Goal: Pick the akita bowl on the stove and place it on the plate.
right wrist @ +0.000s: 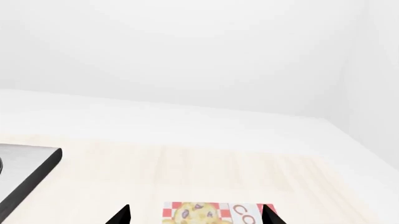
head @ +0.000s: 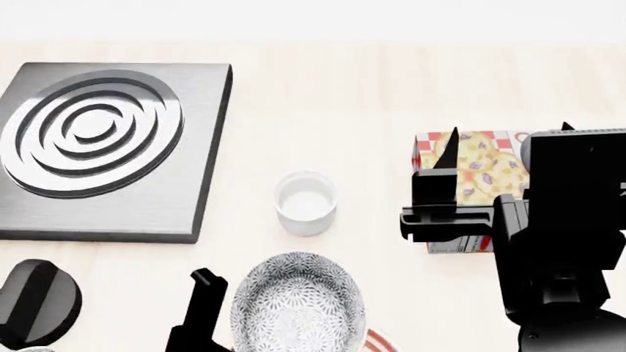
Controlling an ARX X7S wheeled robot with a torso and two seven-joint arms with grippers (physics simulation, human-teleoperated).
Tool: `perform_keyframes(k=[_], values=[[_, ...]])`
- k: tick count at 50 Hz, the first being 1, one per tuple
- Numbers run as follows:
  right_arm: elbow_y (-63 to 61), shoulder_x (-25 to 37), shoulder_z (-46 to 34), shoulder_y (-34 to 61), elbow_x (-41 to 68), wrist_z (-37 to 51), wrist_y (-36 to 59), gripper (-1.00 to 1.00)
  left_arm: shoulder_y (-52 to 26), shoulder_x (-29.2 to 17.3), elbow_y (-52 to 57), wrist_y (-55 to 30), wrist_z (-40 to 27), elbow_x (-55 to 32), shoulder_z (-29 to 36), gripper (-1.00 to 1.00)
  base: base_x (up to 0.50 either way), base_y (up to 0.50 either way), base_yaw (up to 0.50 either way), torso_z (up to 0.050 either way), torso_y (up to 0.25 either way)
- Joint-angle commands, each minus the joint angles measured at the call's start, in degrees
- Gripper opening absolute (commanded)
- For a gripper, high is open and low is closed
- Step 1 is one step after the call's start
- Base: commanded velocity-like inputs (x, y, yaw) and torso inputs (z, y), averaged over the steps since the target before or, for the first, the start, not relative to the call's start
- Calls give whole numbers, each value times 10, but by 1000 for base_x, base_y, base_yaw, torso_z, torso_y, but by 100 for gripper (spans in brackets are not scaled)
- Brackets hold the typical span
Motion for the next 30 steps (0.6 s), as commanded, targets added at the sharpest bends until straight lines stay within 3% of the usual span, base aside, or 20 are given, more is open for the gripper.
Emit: perform_keyframes(k=[1,30], values=[[2,1,-2,-1,1,1,-4,100,16,7,11,-9,-21,26,18,-100,0,0,0,0,0],[3,4,-3,-1,5,4,-6,100,54,25,8,-17,-56,46,52,-100,0,0,0,0,0]])
